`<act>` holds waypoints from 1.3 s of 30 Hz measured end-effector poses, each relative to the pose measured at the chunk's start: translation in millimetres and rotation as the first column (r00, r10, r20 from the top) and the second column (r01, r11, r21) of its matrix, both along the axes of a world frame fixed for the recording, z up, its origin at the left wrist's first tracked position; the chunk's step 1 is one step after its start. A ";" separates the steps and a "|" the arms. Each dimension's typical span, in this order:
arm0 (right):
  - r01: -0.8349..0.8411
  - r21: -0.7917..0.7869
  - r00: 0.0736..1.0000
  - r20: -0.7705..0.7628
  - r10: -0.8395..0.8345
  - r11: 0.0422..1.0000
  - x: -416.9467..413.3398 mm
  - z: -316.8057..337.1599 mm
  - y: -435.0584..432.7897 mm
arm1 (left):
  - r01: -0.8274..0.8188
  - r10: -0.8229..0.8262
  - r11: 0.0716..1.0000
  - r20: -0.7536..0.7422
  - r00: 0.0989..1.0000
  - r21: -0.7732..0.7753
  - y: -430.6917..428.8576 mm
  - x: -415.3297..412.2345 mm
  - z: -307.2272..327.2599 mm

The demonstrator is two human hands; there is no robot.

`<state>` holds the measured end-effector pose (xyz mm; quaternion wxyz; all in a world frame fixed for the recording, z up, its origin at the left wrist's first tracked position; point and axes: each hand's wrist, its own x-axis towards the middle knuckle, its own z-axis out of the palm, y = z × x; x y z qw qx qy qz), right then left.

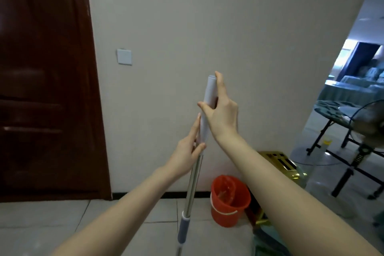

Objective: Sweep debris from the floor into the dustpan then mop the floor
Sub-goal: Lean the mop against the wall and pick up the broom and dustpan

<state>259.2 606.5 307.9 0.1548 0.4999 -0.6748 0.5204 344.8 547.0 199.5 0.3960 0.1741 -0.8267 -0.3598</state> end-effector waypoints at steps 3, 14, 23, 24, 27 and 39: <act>-0.068 -0.027 0.997 0.028 0.069 0.997 -13.8 4.0 -56.3 | -0.053 0.054 0.998 0.038 0.998 -0.022 -55.7 -8.8 8.2; -0.124 0.008 0.991 -0.048 0.124 0.992 -38.8 4.2 -283.1 | -0.085 0.088 0.996 0.097 0.991 -0.038 -276.6 -25.2 13.7; -0.068 0.123 0.997 -0.025 0.072 0.990 -39.2 -7.8 -489.9 | 0.010 -0.011 1.000 0.093 0.996 0.012 -476.6 -31.2 5.0; -0.066 0.136 0.997 -0.019 0.069 0.988 -40.0 -7.1 -510.7 | 0.015 -0.016 1.000 0.081 0.997 0.016 -496.4 -33.7 5.2; -0.062 0.177 0.998 0.005 0.062 0.982 -45.4 -10.8 -565.7 | 0.017 -0.020 0.999 0.063 0.998 0.045 -550.2 -41.9 -0.4; -0.081 0.299 0.997 0.024 0.078 0.951 -64.4 -29.3 -701.0 | -0.126 0.121 0.983 0.046 0.992 0.135 -679.5 -66.2 -36.3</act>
